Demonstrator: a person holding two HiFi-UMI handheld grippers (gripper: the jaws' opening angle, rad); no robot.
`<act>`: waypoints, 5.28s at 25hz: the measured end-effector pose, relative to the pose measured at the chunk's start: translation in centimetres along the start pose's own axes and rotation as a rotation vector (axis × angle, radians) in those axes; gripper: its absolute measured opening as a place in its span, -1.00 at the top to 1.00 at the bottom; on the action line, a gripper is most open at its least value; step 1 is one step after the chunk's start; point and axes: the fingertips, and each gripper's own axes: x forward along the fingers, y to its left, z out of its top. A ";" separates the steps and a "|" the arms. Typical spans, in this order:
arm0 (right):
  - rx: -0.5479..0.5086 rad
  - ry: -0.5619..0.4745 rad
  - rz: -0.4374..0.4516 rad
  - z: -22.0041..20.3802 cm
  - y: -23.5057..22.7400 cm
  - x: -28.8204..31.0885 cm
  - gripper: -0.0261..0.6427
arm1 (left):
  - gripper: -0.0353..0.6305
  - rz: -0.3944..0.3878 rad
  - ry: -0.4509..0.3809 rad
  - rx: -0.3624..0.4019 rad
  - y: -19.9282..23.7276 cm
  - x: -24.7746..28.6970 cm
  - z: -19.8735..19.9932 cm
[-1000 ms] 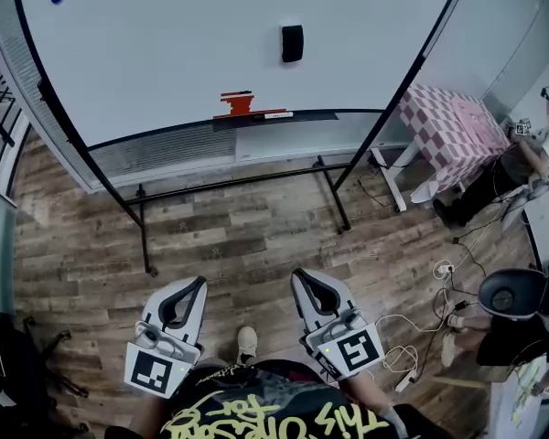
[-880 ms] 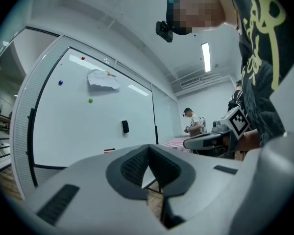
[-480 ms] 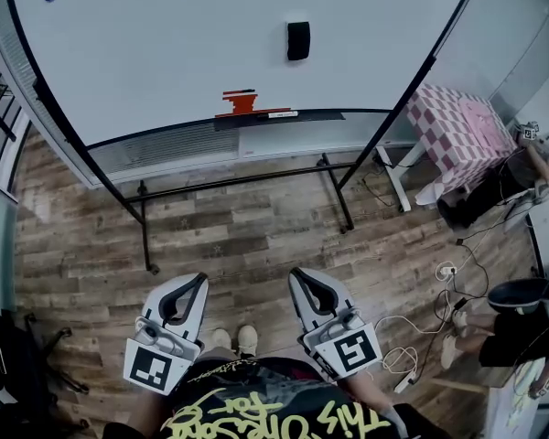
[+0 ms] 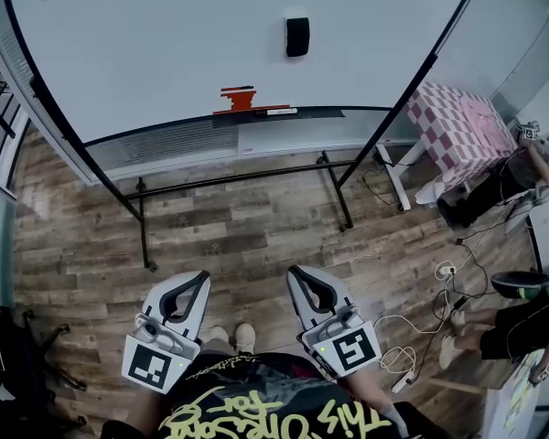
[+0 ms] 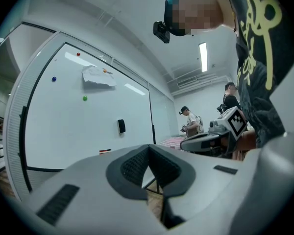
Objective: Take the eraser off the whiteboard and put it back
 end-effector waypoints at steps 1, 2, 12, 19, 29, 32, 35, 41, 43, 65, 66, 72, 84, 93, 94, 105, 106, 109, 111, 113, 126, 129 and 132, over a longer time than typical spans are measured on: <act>0.000 0.000 0.002 0.0 -0.1 -0.1 0.89 | 0.88 0.004 -0.002 0.002 -0.1 0.0 0.1; 0.001 0.001 0.004 -0.1 -0.2 -0.2 0.89 | 0.88 0.008 -0.003 0.004 -0.1 0.0 0.1; 0.019 0.021 0.017 -1.1 -1.2 -0.1 0.89 | 0.88 0.036 0.016 0.008 0.0 0.2 -0.4; 0.005 0.011 0.013 -1.1 -1.7 1.4 0.89 | 0.88 0.028 0.001 0.013 1.4 1.4 -0.4; -0.011 -0.014 -0.009 -0.3 -4.0 5.8 0.89 | 0.88 0.012 -0.001 0.022 4.8 4.6 -0.8; -0.009 -0.012 -0.015 -0.7 -4.6 7.0 0.89 | 0.88 0.016 -0.005 0.024 6.2 5.4 -0.8; -0.014 -0.007 -0.013 -1.1 -5.0 8.0 0.89 | 0.88 0.015 -0.007 0.030 7.4 6.1 -0.8; -0.017 -0.008 -0.019 -0.9 -6.5 10.9 0.89 | 0.88 0.010 -0.013 0.023 9.9 8.2 -0.8; -0.015 -0.010 -0.027 -0.7 -7.1 11.7 0.89 | 0.88 0.005 -0.015 0.022 10.7 9.1 -0.7; -0.023 -0.007 -0.111 0.1 -12.2 21.9 0.89 | 0.88 -0.083 -0.019 0.023 20.3 16.9 0.1; -0.024 -0.010 -0.115 0.2 -12.4 22.3 0.89 | 0.88 -0.087 -0.018 0.024 20.7 17.2 0.0; -0.025 -0.004 -0.136 -0.3 -12.9 24.6 0.89 | 0.88 -0.106 -0.016 0.019 23.1 18.4 -0.3; -0.024 0.033 -0.140 -0.6 -14.1 27.0 0.89 | 0.88 -0.105 0.007 0.008 25.5 19.7 -0.7; -0.024 -0.007 -0.088 0.7 -15.1 27.9 0.89 | 0.88 -0.053 0.013 0.013 25.1 19.9 -0.2; -0.025 -0.010 -0.085 0.8 -15.3 27.8 0.89 | 0.88 -0.049 0.010 0.010 25.1 20.1 -0.1; -0.043 -0.009 -0.169 2.0 -19.5 26.5 0.89 | 0.88 -0.021 0.004 0.005 24.5 20.6 0.1; -0.046 -0.010 -0.180 2.2 -20.1 26.4 0.89 | 0.88 -0.018 0.006 0.005 24.5 20.7 0.1; -0.058 -0.005 -0.208 2.7 -21.8 26.1 0.89 | 0.88 -0.007 0.011 0.005 24.4 20.6 0.0; -0.075 0.034 -0.228 2.4 -23.0 25.6 0.89 | 0.88 0.004 0.013 0.006 24.5 20.5 0.0; -0.095 0.038 -0.246 2.7 -24.1 25.5 0.89 | 0.88 0.017 0.014 0.008 24.6 20.2 0.0; -0.178 0.017 -0.270 5.6 -27.9 27.9 0.40 | 0.88 0.103 0.041 0.022 25.8 18.4 -0.6; -0.199 0.009 -0.276 6.3 -28.5 28.6 0.32 | 0.88 0.118 0.043 0.022 25.9 18.0 -0.7; -0.216 -0.004 -0.292 7.0 -29.2 29.1 0.27 | 0.88 0.133 0.048 0.022 26.0 17.6 -0.7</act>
